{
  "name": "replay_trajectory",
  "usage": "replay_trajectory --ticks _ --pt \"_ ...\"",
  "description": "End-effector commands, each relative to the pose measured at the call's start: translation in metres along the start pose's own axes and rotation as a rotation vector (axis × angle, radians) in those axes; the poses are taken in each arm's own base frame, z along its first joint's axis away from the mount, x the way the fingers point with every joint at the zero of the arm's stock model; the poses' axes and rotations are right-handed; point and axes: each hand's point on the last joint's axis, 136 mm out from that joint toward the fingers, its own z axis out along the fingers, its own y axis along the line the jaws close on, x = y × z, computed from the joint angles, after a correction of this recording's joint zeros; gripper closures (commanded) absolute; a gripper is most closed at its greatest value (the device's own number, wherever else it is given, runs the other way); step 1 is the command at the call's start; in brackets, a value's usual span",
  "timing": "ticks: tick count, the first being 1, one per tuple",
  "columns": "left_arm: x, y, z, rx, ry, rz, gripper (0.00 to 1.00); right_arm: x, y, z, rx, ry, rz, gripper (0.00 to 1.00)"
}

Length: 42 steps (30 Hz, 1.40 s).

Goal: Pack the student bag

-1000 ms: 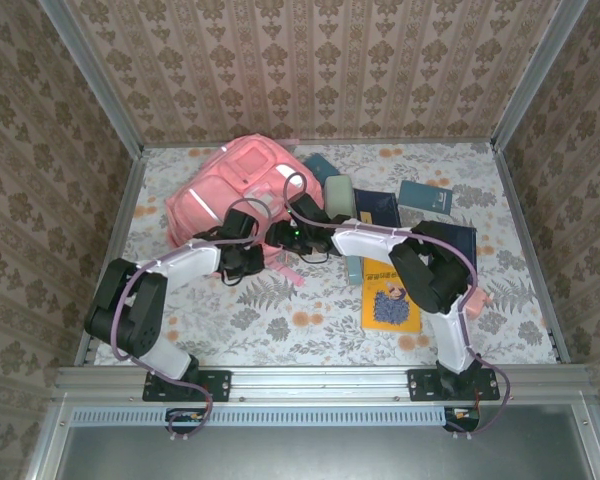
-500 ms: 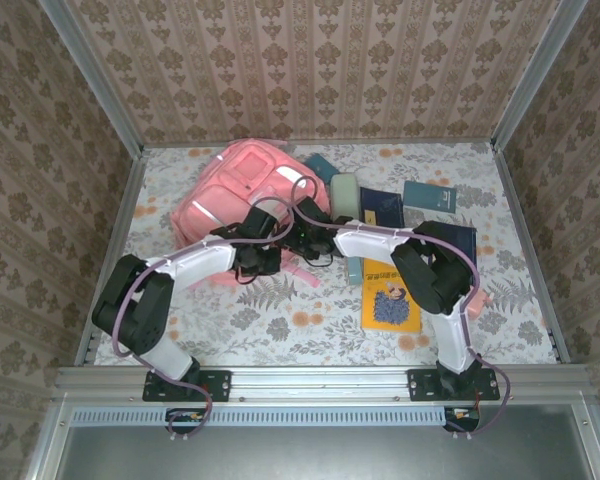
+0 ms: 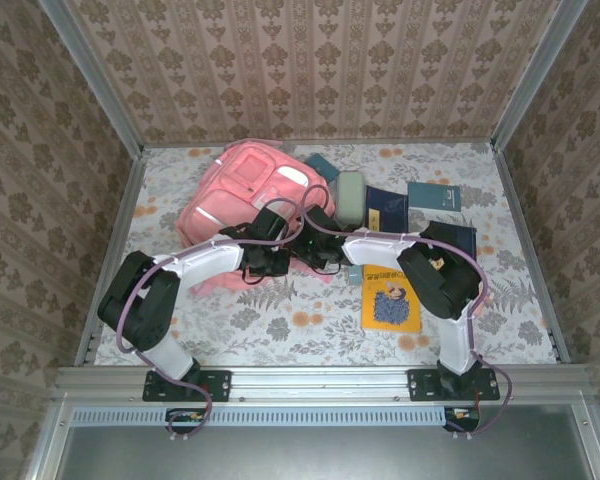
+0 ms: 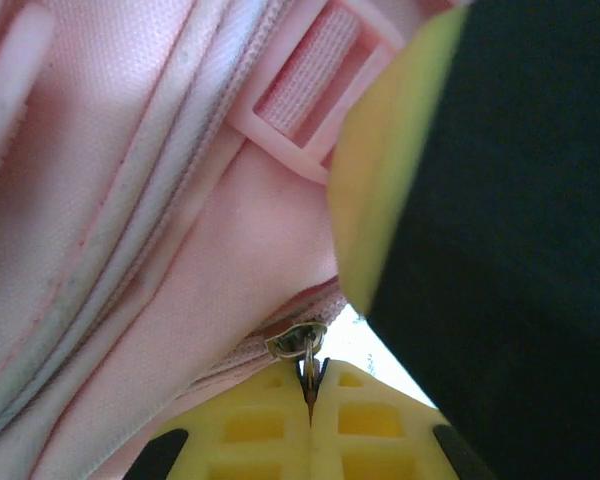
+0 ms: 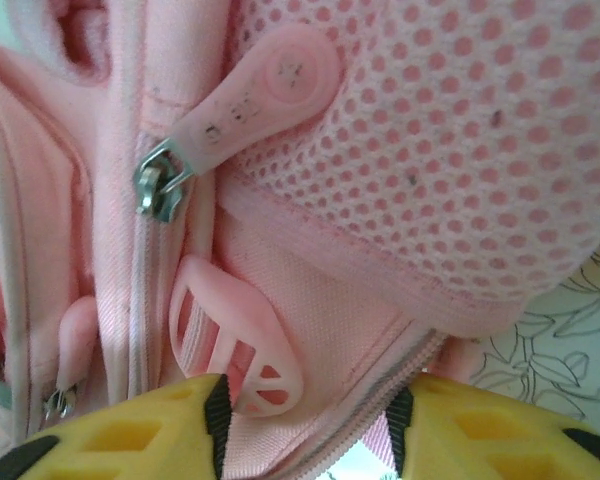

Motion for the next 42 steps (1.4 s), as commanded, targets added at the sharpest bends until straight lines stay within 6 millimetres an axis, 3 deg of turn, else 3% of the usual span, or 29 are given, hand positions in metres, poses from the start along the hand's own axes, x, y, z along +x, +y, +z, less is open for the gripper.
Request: replay_trajectory --ticks 1,5,6,16,22,25,31,36,38,39,42 --pt "0.0 -0.01 -0.003 0.028 0.007 0.041 1.0 -0.006 0.007 0.011 -0.036 0.01 0.032 0.67" --pt "0.006 0.004 -0.007 -0.042 0.024 0.037 1.0 -0.017 0.005 0.008 -0.013 -0.015 0.013 0.99" --pt "0.009 0.01 -0.008 -0.069 0.036 0.035 1.0 -0.02 0.003 0.006 0.002 -0.023 0.006 1.0" --pt "0.036 0.093 -0.043 -0.271 0.101 -0.073 1.0 -0.065 -0.026 -0.016 0.075 -0.094 -0.023 1.0" --pt "0.022 0.131 -0.07 -0.352 0.065 -0.124 1.0 -0.088 -0.031 -0.02 0.073 -0.078 -0.055 1.0" --pt "0.013 0.138 -0.075 -0.345 0.052 -0.141 1.0 -0.104 -0.033 -0.026 0.083 -0.093 -0.073 1.0" --pt "0.003 0.128 -0.073 -0.283 0.047 -0.114 1.0 -0.127 -0.034 -0.029 0.094 -0.103 -0.122 1.0" --pt "-0.002 0.074 -0.061 -0.065 0.027 -0.02 1.0 -0.154 -0.036 -0.025 0.074 -0.097 -0.141 0.99" --pt "0.001 0.047 -0.055 -0.019 0.035 0.057 1.0 -0.159 -0.031 -0.029 0.066 -0.092 -0.163 0.7" --pt "0.001 0.039 -0.052 -0.008 0.038 0.074 1.0 -0.161 -0.028 -0.032 0.067 -0.097 -0.17 0.61" --pt "0.0 0.011 -0.041 0.062 0.042 0.08 1.0 -0.157 -0.023 -0.045 0.066 -0.109 -0.155 0.53"
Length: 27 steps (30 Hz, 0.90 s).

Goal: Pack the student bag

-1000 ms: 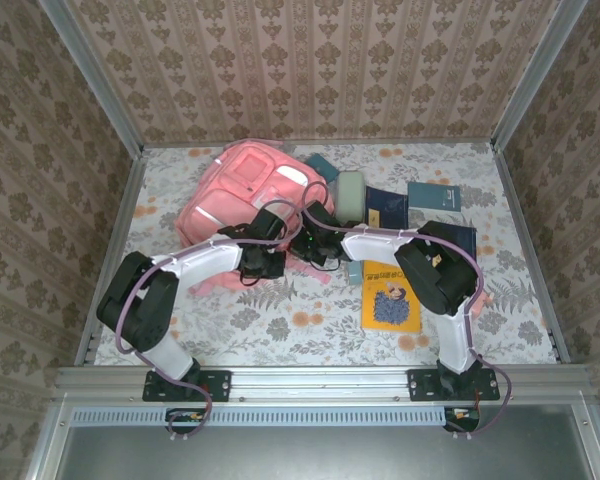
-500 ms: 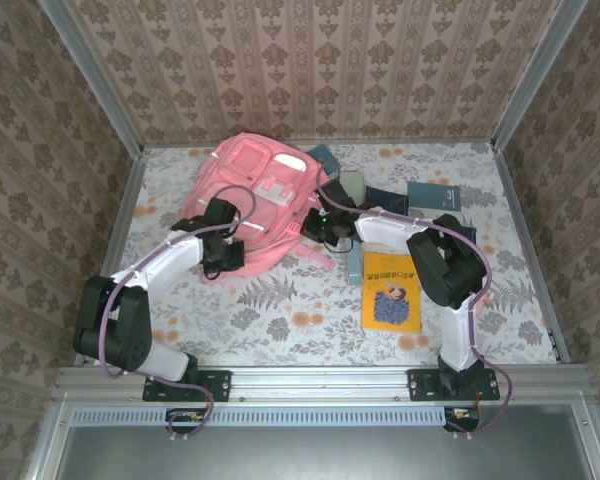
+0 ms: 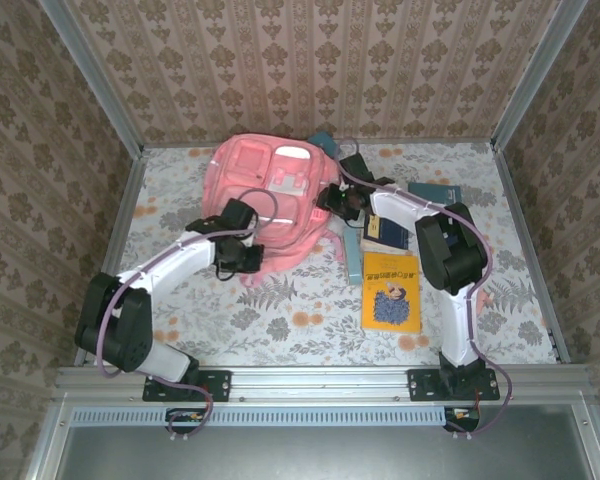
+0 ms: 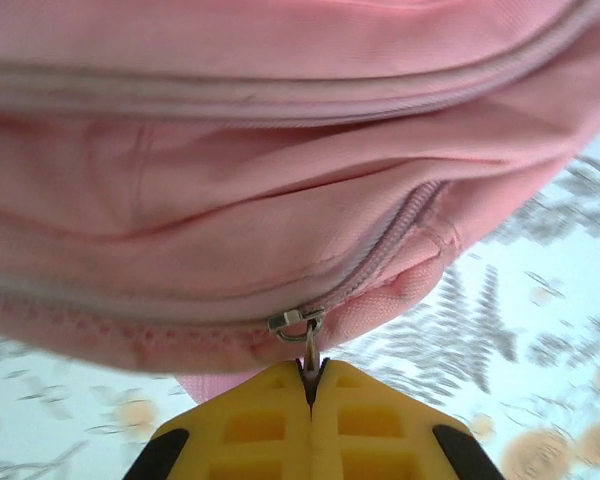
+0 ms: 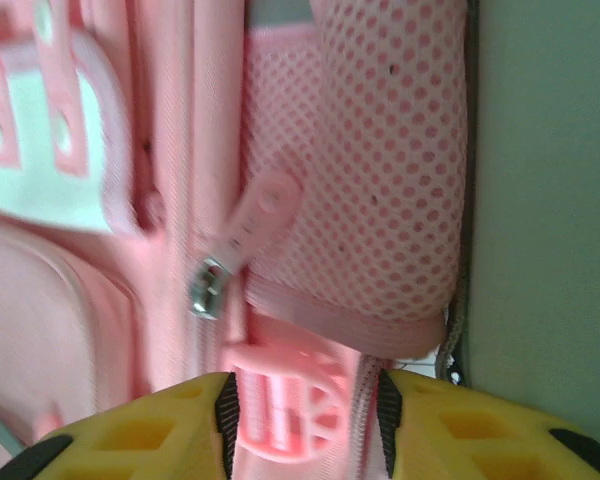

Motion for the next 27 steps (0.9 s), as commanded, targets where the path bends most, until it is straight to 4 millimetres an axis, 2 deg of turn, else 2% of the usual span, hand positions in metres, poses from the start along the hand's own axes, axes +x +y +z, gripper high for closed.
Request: replay_trajectory --ticks 1,3,7,13,21,27 --pt "-0.006 -0.043 0.008 0.136 0.006 0.032 1.0 0.003 0.004 -0.021 0.025 -0.006 -0.01 0.53" --pt "-0.009 -0.058 0.012 0.158 -0.001 0.044 1.0 0.014 0.002 -0.032 0.047 -0.011 0.007 0.52" --pt "-0.014 -0.078 0.017 0.183 -0.004 0.067 1.0 0.05 -0.005 -0.048 0.06 0.003 0.053 0.52" --pt "-0.01 -0.09 0.022 0.198 0.016 0.1 1.0 0.099 -0.003 -0.043 0.042 0.079 0.096 0.52" --pt "-0.008 -0.092 0.021 0.202 0.014 0.11 1.0 0.122 0.011 -0.022 0.034 0.13 0.124 0.52" --pt "-0.011 -0.091 0.019 0.199 -0.002 0.109 1.0 0.14 0.01 -0.027 0.102 0.148 0.144 0.47"
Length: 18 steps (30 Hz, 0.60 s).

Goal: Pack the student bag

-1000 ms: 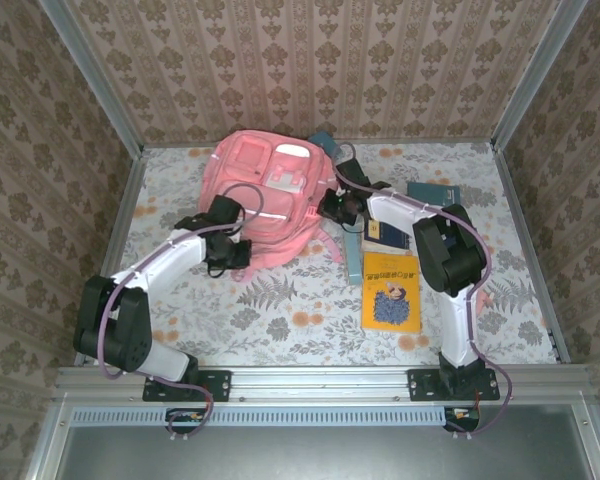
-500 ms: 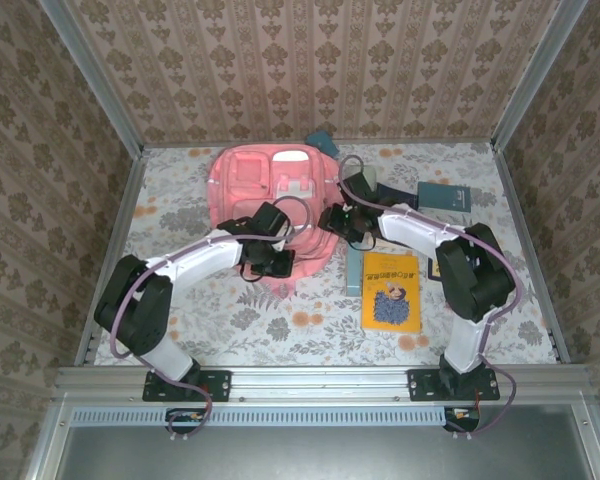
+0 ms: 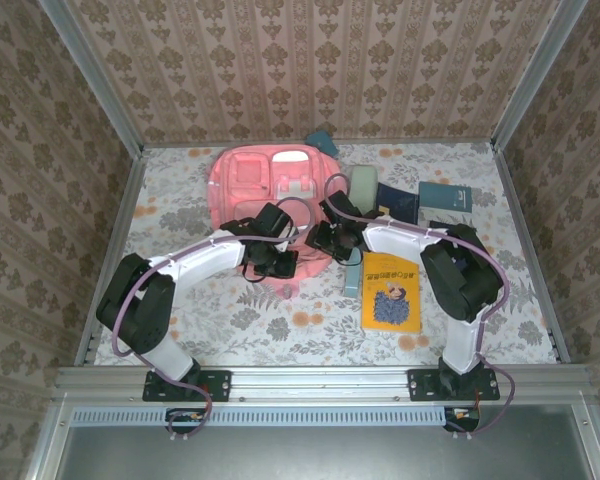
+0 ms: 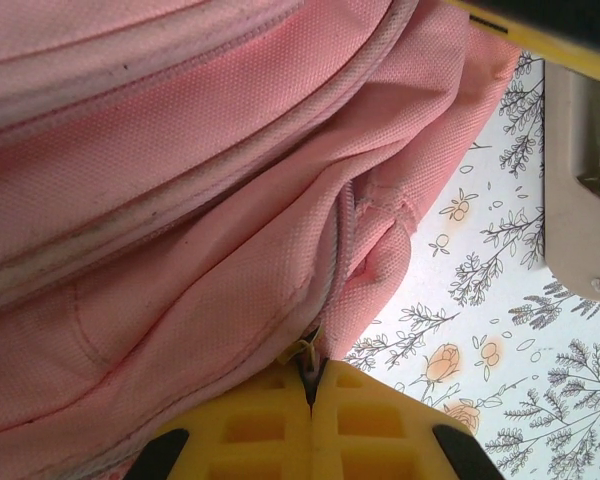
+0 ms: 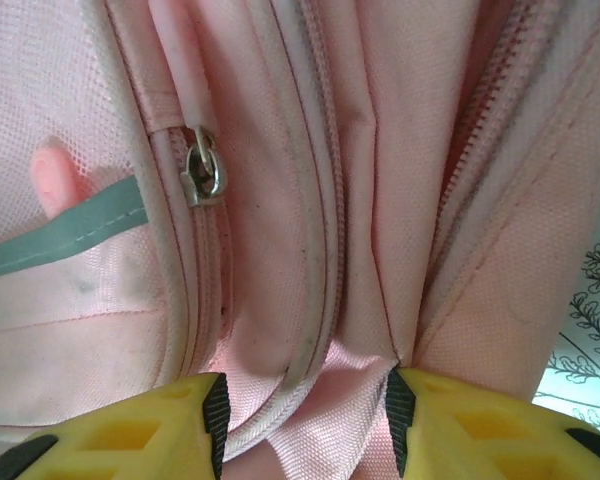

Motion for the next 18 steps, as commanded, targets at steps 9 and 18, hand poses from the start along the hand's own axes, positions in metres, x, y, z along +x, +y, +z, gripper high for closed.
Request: replay_trajectory --ticks 9,18 --pt "-0.018 -0.015 -0.006 0.047 -0.063 0.024 1.0 0.03 0.007 0.014 0.002 0.062 0.072 0.47" --pt "-0.01 0.001 -0.008 -0.036 -0.03 0.018 1.0 0.005 0.024 0.002 -0.013 -0.017 0.033 1.0"
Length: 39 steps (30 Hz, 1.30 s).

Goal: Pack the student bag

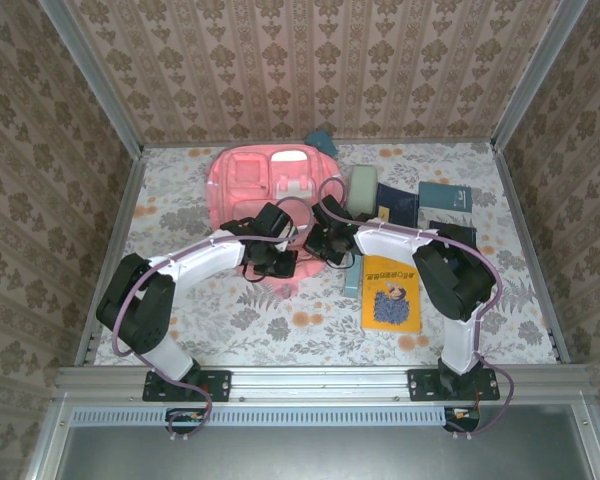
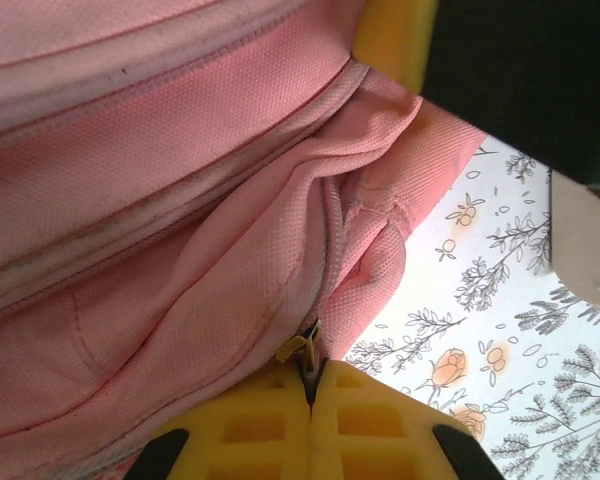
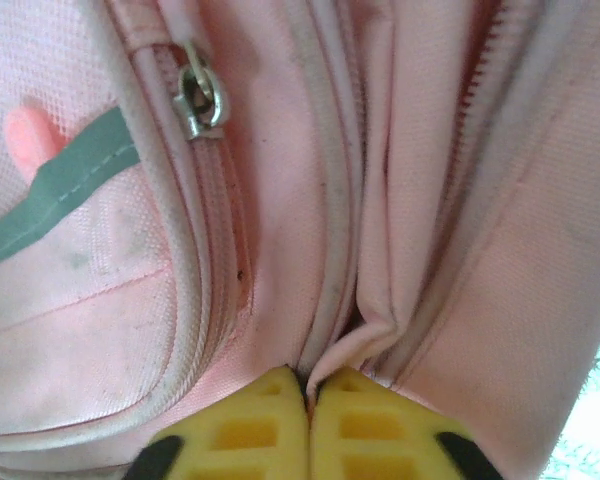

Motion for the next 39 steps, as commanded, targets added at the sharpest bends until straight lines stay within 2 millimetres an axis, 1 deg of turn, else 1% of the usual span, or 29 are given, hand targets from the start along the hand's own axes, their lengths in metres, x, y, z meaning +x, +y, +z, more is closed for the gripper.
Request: replay_trajectory --ticks 1,5,11,14,18,19,21,22,25,27,29,31,32,35,37,39 --pt "-0.006 0.006 -0.008 -0.053 -0.011 0.013 1.0 -0.011 0.013 -0.013 -0.014 -0.042 -0.046 1.0" --pt "0.006 0.041 -0.014 -0.188 0.051 -0.029 1.0 -0.036 0.0 -0.035 0.005 -0.122 -0.052 1.0" --pt "0.014 0.08 -0.033 -0.283 0.083 -0.077 1.0 -0.067 -0.03 -0.053 0.044 -0.173 -0.047 1.0" --pt "0.016 0.101 -0.043 -0.348 0.104 -0.087 1.0 -0.085 -0.04 -0.058 0.04 -0.195 -0.045 1.0" --pt "0.013 0.124 -0.06 -0.466 0.119 -0.056 1.0 -0.107 -0.042 -0.058 0.058 -0.191 -0.08 1.0" --pt "0.01 0.127 -0.063 -0.483 0.114 -0.044 1.0 -0.113 -0.042 -0.058 0.066 -0.198 -0.086 1.0" --pt "0.006 0.126 -0.066 -0.48 0.104 -0.035 1.0 -0.123 -0.035 -0.056 0.049 -0.208 -0.105 1.0" --pt "0.005 0.124 -0.064 -0.464 0.104 -0.035 1.0 -0.127 -0.032 -0.054 0.048 -0.207 -0.118 1.0" --pt "0.004 0.103 -0.056 -0.36 0.086 -0.009 1.0 -0.144 -0.022 -0.048 0.066 -0.209 -0.149 1.0" --pt "0.002 0.084 -0.052 -0.29 0.058 0.011 1.0 -0.156 -0.015 -0.046 0.075 -0.216 -0.168 1.0" --pt "0.001 0.056 -0.045 -0.207 0.042 0.039 1.0 -0.166 -0.011 -0.043 0.096 -0.226 -0.192 1.0" --pt "-0.001 0.033 -0.041 -0.17 0.024 0.064 1.0 -0.174 -0.005 -0.044 0.1 -0.231 -0.212 1.0" --pt "-0.003 0.021 -0.038 -0.145 0.018 0.072 1.0 -0.176 -0.004 -0.045 0.102 -0.233 -0.214 0.97" --pt "-0.008 -0.003 -0.029 -0.079 -0.006 0.063 1.0 -0.177 0.0 -0.053 0.099 -0.243 -0.21 0.7" --pt "-0.014 -0.012 -0.024 -0.047 -0.019 0.051 1.0 -0.172 0.002 -0.06 0.102 -0.251 -0.213 0.57" --pt "-0.021 -0.017 -0.021 -0.037 -0.033 0.036 1.0 -0.165 0.005 -0.071 0.104 -0.271 -0.224 0.53"
